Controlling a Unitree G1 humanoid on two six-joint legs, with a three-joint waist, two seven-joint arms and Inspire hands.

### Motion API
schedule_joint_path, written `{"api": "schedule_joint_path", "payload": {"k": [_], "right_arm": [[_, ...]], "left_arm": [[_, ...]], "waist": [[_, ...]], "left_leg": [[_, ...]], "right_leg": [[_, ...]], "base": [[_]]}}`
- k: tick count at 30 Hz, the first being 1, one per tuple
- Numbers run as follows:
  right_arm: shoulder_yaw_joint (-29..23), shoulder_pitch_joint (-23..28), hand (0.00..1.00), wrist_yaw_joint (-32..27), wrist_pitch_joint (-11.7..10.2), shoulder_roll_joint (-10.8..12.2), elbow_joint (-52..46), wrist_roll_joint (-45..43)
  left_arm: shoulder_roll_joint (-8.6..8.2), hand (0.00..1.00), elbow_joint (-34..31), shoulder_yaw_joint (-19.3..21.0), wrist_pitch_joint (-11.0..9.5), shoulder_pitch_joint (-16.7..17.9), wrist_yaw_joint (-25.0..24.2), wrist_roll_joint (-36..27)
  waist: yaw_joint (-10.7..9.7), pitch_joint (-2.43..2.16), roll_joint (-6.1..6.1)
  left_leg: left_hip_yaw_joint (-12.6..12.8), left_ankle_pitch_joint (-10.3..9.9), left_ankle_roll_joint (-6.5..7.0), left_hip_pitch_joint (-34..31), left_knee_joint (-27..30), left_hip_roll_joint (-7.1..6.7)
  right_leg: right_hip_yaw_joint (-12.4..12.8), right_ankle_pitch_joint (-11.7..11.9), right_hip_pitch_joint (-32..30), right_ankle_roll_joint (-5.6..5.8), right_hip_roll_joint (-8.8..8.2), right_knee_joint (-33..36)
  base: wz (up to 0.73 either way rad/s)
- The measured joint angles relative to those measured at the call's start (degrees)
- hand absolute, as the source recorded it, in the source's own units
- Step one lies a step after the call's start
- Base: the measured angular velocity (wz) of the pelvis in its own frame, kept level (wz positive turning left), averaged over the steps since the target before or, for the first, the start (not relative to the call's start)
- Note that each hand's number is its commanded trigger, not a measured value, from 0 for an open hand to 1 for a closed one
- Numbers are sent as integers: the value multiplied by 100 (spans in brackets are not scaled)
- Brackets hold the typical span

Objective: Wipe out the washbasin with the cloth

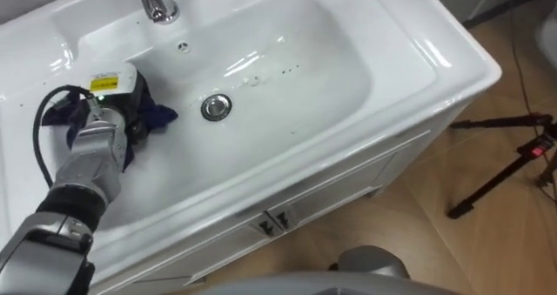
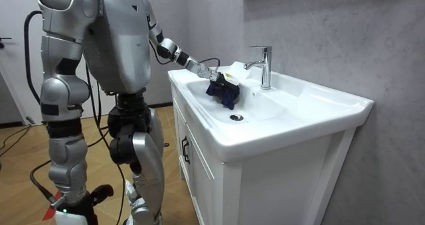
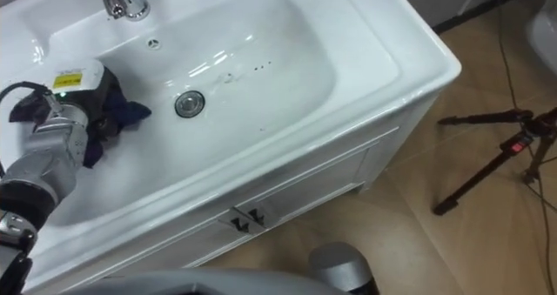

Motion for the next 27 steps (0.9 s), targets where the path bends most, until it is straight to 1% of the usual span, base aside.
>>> {"api": "schedule_joint_path", "payload": {"k": [2, 3, 4, 5, 6, 7, 9, 11, 13, 15, 18, 21, 23, 24, 25, 26, 27], "right_arm": [[6, -68, 0, 0, 4, 1, 4, -4], [6, -101, 0, -1, 2, -2, 8, -5], [8, -159, 0, 0, 8, -2, 2, -24], [8, -190, 0, 1, 19, -2, 2, -26], [8, -243, 0, 3, 22, -2, -26, -19], [8, -267, 0, 2, 23, -6, -65, -5], [15, -267, 0, 7, 37, -9, -121, 6], [55, -245, 0, 45, 54, -12, -123, 10], [132, -185, 0, 132, 72, -21, -126, 21], [133, -186, 0, 136, 136, -21, -126, 20], [133, -195, 0, 176, 154, -21, -128, 20], [143, -203, 0, 180, 144, -18, -128, 19], [197, -203, 0, 176, 141, 2, -127, 19], [259, -209, 0, 172, 142, 16, -139, 18], [270, -220, 0, 175, 148, 23, -138, 16], [293, -225, 0, 169, 150, 25, -138, 16], [330, -241, 0, 160, 151, 25, -141, 14]], "left_arm": [[-65, 100, 169, 1, 9, -39, -6, 7], [-125, 100, 259, 2, 23, -107, 3, 8], [-159, 100, 340, 13, 23, -165, 4, 19], [-173, 100, 376, 18, 28, -174, 8, 27], [-192, 100, 421, 23, 36, -202, 18, 32], [-227, 100, 492, 22, 35, -263, 23, 34], [-247, 100, 568, 22, 33, -302, 18, 33], [-246, 100, 622, 23, 33, -302, 18, 32], [-247, 100, 642, 26, 33, -302, 16, 34], [-247, 100, 655, 79, 33, -302, 20, 33], [-260, 100, 737, 231, 21, -302, 36, 31], [-286, 100, 746, 264, 18, -305, 58, 27], [-380, 100, 746, 321, 31, -321, 63, 21], [-478, 100, 752, 410, 41, -329, 66, -26], [-562, 100, 790, 424, 67, -374, 73, -144], [-604, 100, 839, 423, 71, -425, 72, -206], [-667, 100, 969, 412, 71, -547, 70, -343]], "waist": [[-24, 36, -11], [-28, 43, -17], [-5, 72, -66], [-6, 67, -80], [-12, 43, -75], [-10, 48, -95], [-3, 44, -140], [7, 24, -175], [21, -1, -234], [34, -10, -282], [32, -21, -338], [26, -15, -375], [16, -17, -394], [16, -14, -400], [12, -13, -403], [12, -13, -404], [5, -8, -419]], "left_leg": [[12, 11, 17, -15, 10, 6], [13, 20, 31, -43, 15, 4], [30, 35, 45, -91, 20, -4], [43, 47, 48, -109, 21, -11], [76, 56, 58, -174, 47, -29], [99, 91, 68, -210, 53, -62], [106, 121, 72, -246, 52, -111], [122, 135, 52, -248, 64, -112], [122, 149, 30, -291, 145, -96], [122, 157, 15, -299, 156, -95], [119, 173, -10, -300, 158, -84], [116, 174, -12, -309, 205, -74], [117, 174, -12, -311, 223, -74], [113, 174, -12, -317, 225, -80], [106, 174, -11, -325, 225, -88], [104, 174, -11, -332, 229, -92], [102, 174, -10, -347, 240, -105]], "right_leg": [[-10, -2, -64, 1, -14, 90], [-18, -3, -100, 2, -30, 121], [-17, -9, -179, 5, -42, 206], [-12, -15, -238, 5, -50, 243], [-7, -43, -323, 5, -76, 306], [-7, -76, -377, 9, -109, 330], [12, -138, -493, 4, -146, 443], [46, -151, -547, -12, -138, 502], [47, -145, -568, -48, -115, 517], [44, -155, -585, -79, -118, 584], [24, -150, -584, -104, -114, 597], [0, -149, -583, -109, -120, 596], [0, -151, -584, -108, -126, 601], [0, -151, -591, -106, -131, 605], [1, -156, -599, -99, -135, 622], [2, -158, -607, -95, -138, 635], [-1, -177, -633, -91, -155, 689]], "base": [[-2], [0], [0], [-9], [-6], [-3], [0], [-4], [0], [0], [0], [3], [4], [4], [4], [4], [0]]}}
